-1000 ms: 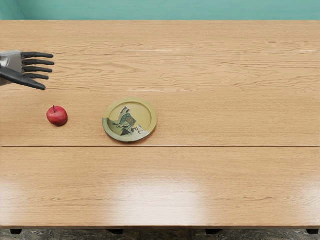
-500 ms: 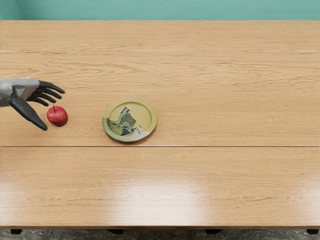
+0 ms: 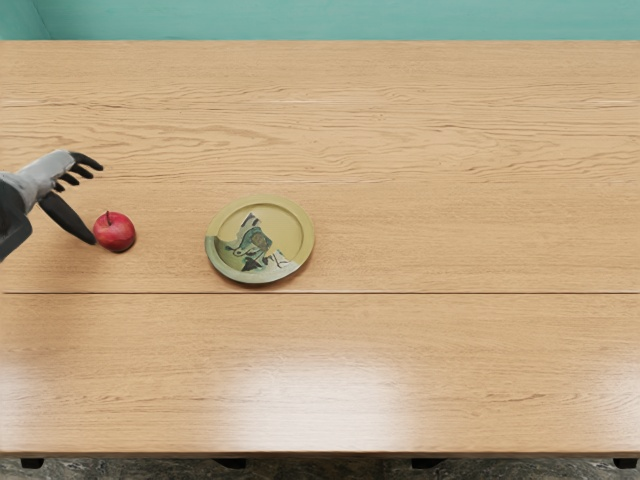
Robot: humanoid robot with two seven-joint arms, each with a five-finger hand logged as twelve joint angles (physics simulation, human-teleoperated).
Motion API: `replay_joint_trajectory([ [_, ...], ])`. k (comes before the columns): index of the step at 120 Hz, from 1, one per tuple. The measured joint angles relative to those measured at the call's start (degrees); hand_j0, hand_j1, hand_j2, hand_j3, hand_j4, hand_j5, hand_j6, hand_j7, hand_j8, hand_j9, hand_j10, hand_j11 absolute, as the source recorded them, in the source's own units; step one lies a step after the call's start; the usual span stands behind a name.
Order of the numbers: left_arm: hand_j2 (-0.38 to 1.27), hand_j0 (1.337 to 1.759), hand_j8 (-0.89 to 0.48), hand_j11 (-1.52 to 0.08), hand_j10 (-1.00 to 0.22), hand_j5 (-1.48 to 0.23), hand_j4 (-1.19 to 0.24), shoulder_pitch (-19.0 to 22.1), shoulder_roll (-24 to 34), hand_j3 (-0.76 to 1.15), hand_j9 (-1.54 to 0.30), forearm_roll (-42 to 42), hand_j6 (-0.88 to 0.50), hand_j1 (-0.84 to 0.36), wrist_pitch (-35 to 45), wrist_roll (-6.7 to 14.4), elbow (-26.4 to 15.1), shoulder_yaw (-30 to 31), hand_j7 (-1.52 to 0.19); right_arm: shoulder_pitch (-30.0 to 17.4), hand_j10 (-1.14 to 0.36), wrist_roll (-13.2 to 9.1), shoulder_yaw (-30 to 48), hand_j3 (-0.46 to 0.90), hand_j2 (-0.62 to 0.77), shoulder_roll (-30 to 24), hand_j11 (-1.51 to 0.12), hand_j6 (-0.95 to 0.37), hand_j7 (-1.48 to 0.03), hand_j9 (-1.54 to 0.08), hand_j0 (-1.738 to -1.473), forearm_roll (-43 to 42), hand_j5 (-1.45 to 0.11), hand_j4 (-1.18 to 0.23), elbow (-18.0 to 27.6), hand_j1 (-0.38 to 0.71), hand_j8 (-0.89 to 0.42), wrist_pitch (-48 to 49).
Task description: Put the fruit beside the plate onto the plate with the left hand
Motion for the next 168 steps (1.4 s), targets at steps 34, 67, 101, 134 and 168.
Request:
replay_joint_trajectory([
  [34, 0.06, 1.658, -0.28, -0.35, -0.28, -0.35, -0.28, 0.1, -7.1, 0.0, -0.35, 0.9, -0.28, 0.03, 3.0, 0.3, 2.4, 1.6, -0.35, 0.5, -0.03, -0.1, 0.0, 0.0, -0.01, 0.0, -0.05, -0.04, -0.05, -0.05, -1.658, 0.0, -0.05, -0.04, 0.0, -0.31, -0.04, 0.0],
  [67, 0.06, 1.658, -0.27, -0.35, -0.27, -0.35, -0.27, -5.0, -7.8, 0.0, -0.35, 0.0, -0.27, 0.03, 4.5, 0.3, 6.2, 8.3, -0.35, 0.6, -0.03, -0.1, 0.0, 0.0, -0.01, 0.0, -0.05, -0.04, -0.05, -0.05, -1.658, 0.0, -0.05, -0.04, 0.0, -0.31, -0.04, 0.0],
  [101, 0.06, 1.658, -0.27, -0.34, -0.26, -0.34, -0.26, -8.9, -9.1, 0.0, -0.34, -3.0, -0.27, 0.04, 3.9, 0.3, 6.9, 20.0, -0.34, 0.7, -0.03, -0.1, 0.0, 0.0, -0.01, 0.0, -0.05, -0.04, -0.05, -0.05, -1.658, 0.0, -0.05, -0.04, 0.1, -0.31, -0.04, 0.0],
  [134, 0.06, 1.658, -0.28, -0.36, -0.28, -0.36, -0.28, -10.4, -10.2, 0.0, -0.36, -3.4, -0.28, 0.02, 3.8, 0.3, 6.9, 21.7, -0.36, 0.7, -0.04, -0.1, 0.0, 0.0, -0.01, 0.0, -0.05, -0.04, -0.05, -0.05, -1.658, 0.0, -0.05, -0.04, 0.1, -0.31, -0.04, 0.0],
  [168, 0.12, 1.656, -0.46, -0.72, -0.55, -0.72, -0.55, -10.5, -10.3, 0.0, -0.72, -3.3, -0.47, -0.25, 3.8, 0.3, 7.1, 21.8, -0.72, 0.7, -0.03, 0.0, 0.0, 0.0, -0.01, 0.0, -0.05, -0.04, -0.05, -0.05, -1.658, 0.0, -0.05, -0.04, 0.1, -0.31, -0.04, 0.0],
])
